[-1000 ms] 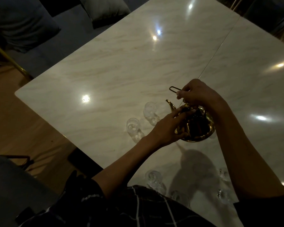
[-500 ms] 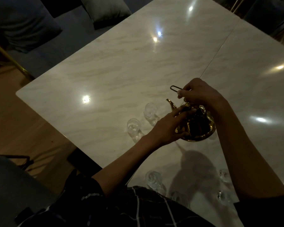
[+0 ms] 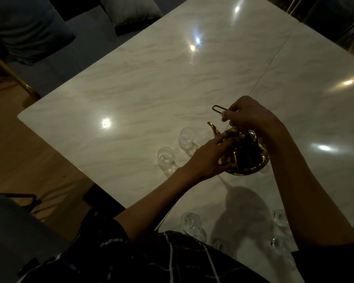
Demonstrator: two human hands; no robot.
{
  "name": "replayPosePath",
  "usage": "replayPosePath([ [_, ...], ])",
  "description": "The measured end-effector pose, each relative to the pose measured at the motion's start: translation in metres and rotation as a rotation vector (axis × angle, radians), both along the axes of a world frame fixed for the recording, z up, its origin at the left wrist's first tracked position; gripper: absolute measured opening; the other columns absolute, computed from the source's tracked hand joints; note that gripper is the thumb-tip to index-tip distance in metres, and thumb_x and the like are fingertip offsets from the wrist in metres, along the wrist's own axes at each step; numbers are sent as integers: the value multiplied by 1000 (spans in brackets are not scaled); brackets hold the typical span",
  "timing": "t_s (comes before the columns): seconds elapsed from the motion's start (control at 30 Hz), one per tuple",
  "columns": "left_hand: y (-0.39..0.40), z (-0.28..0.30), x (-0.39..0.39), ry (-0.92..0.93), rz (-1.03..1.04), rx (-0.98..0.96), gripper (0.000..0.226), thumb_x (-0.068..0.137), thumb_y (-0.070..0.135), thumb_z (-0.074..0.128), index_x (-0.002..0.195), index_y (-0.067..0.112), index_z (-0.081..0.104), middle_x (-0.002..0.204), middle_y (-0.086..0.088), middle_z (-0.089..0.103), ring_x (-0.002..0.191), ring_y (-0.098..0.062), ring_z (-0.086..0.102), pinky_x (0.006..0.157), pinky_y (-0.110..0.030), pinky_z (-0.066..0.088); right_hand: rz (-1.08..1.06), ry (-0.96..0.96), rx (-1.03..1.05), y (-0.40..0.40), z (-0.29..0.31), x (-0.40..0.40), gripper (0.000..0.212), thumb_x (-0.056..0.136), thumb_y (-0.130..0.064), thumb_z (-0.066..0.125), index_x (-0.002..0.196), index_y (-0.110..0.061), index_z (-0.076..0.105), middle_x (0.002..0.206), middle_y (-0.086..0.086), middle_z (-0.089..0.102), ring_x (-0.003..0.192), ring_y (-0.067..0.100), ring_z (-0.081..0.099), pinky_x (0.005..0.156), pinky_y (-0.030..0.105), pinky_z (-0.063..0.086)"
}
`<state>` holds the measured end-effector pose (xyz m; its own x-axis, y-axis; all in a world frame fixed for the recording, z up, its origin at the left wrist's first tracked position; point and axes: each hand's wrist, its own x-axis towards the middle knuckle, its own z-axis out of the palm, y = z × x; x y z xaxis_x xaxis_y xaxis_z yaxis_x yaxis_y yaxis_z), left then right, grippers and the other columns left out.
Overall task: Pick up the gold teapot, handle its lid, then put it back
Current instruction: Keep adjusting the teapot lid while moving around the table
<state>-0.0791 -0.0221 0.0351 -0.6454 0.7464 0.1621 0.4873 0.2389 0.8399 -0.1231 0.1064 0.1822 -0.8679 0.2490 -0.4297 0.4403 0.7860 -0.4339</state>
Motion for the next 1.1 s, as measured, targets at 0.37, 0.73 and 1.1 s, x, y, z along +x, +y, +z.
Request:
replayPosePath([
  [0.37, 2, -1, -2, -6, 0, -14, 86, 87, 27, 79, 159, 34, 31, 171, -4, 22, 138, -32, 53, 92, -51, 60, 13, 1, -3, 1, 1, -1, 27, 95, -22, 59, 104, -2, 75, 81, 10, 67, 83, 29, 69, 56, 23, 48],
  [0.73, 2, -1, -1, -9, 9, -23, 87, 87, 26, 81, 159, 33, 34, 171, -3, 22, 139, -33, 52, 93, -51, 60, 21, 14, -14, 3, -2, -1, 26, 94, -22, 61, 102, -2, 75, 74, 6, 65, 76, 25, 67, 58, 24, 50],
  [1.1, -4, -9, 1, -1, 0, -40, 88, 86, 23, 82, 159, 32, 34, 170, -3, 23, 140, -32, 51, 92, -50, 60, -3, 6, -33, 0, -16, 1, 26, 95, -23, 60, 100, -3, 75, 72, 3, 64, 75, 23, 67, 59, 25, 50],
])
